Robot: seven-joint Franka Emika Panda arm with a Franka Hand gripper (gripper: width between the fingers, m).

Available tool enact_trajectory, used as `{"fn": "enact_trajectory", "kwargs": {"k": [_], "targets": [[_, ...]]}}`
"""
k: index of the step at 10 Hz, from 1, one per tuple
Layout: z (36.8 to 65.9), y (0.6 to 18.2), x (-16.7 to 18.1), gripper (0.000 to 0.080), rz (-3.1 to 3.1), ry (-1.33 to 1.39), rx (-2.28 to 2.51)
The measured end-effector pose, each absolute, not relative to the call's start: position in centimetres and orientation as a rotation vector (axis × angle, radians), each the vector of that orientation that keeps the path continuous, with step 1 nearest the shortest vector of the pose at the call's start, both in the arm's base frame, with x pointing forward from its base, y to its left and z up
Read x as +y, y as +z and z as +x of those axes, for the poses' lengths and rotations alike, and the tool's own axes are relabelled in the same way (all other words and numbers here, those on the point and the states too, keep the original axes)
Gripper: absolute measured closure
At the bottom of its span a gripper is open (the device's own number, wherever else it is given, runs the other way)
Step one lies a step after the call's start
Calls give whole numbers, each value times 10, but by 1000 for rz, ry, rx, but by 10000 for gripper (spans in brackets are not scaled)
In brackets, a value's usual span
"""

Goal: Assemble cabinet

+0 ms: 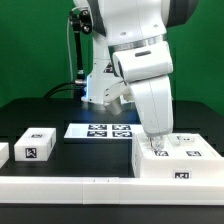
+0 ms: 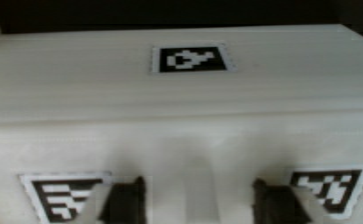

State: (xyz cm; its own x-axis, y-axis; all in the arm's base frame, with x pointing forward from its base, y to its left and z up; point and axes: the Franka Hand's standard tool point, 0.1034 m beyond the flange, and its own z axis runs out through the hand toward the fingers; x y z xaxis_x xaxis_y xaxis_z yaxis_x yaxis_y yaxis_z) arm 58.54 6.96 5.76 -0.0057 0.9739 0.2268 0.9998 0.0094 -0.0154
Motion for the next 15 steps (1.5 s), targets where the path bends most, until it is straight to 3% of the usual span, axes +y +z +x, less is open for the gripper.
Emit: {"fn": "enact_trajectory", "kwargs": {"k": [2,4,9,13,15], "targets": [[583,77,66,186,-2119,-225,-2117],[568,80,66,160,-2132,-219,-2127],[568,79,67,151,-2163,-229,-2097],[523,84,87,151,-2394,-299,-1903],[516,80,89,151,-2420,-300,-1862]]}}
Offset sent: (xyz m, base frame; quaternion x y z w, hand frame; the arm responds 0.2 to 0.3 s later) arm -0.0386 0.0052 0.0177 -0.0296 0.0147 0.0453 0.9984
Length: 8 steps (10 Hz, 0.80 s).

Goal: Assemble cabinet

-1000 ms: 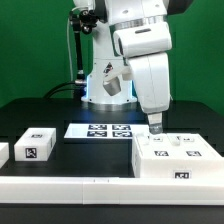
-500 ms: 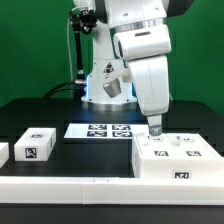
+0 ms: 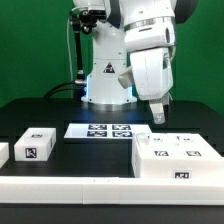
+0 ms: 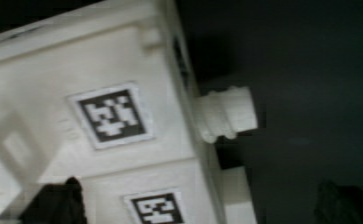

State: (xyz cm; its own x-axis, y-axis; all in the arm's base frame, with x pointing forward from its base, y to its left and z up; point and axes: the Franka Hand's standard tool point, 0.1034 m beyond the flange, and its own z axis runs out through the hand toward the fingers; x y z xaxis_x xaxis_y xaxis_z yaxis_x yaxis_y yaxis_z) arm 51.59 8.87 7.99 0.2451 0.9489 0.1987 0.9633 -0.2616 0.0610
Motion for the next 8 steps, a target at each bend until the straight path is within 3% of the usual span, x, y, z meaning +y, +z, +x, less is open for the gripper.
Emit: {"fn": "enact_trajectory", "kwargs": {"k": [3,5,8], "targets": [[516,80,90,151,-2568,-296,-1617],[509,89,85,151,-2792,-364,-1165],[493,89,99,151,-2908,-433,-593]]}}
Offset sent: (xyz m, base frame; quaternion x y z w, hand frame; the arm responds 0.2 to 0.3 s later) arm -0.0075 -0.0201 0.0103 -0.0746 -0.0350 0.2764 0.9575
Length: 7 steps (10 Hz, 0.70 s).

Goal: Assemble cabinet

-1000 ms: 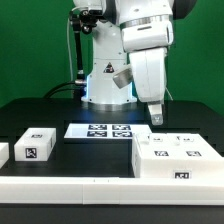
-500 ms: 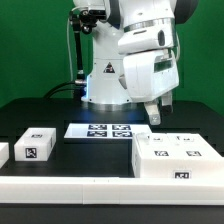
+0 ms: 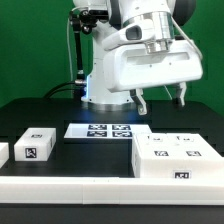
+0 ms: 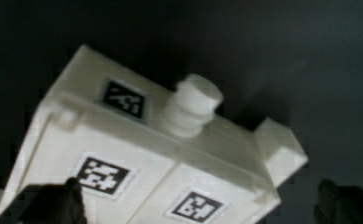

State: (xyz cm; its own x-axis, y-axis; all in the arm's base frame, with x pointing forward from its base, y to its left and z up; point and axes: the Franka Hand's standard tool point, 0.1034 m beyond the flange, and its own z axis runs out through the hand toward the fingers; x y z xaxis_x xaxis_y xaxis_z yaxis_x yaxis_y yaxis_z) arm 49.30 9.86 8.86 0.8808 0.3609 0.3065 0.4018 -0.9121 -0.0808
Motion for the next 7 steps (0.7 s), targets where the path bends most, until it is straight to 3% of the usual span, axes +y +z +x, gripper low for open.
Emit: {"fn": "enact_trajectory", "kwargs": {"k": [4,7], "targets": [[492,88,101,151,-2916,-418,-479],[487,92,126,151,-2929,-453,-198]]}}
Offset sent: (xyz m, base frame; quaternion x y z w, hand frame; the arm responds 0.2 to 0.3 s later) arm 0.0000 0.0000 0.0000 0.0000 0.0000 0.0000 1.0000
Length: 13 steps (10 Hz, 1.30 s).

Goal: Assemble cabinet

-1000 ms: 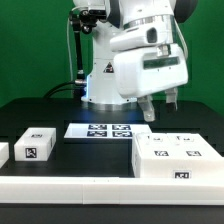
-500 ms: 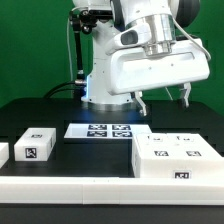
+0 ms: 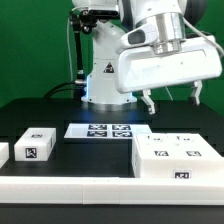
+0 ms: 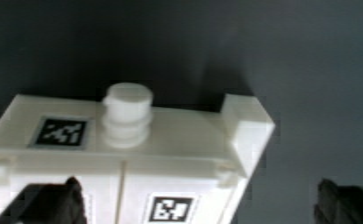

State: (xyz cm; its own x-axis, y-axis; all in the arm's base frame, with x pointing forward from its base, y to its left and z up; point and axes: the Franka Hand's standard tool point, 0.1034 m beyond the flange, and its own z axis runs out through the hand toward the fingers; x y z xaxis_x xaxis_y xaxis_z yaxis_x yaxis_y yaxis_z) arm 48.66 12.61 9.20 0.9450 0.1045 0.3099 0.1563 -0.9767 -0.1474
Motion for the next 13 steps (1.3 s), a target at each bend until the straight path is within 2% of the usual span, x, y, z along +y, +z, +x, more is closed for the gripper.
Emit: {"fn": "enact_trajectory", "kwargs": {"k": [1,2,3,7,8,9,13], "targets": [[464,74,134,151,-2920,-486,-118],[457,65,132,151,-2943,-415,-180],[465,71,131,151,-2939,-447,-174],[463,62,123,151,-2955,-382,-72],[470,64,123,151,-2969,-355,-44],[478,60,102,151,-2988,-403,-66],[475,57,103,151,-2988,-390,-64]]}}
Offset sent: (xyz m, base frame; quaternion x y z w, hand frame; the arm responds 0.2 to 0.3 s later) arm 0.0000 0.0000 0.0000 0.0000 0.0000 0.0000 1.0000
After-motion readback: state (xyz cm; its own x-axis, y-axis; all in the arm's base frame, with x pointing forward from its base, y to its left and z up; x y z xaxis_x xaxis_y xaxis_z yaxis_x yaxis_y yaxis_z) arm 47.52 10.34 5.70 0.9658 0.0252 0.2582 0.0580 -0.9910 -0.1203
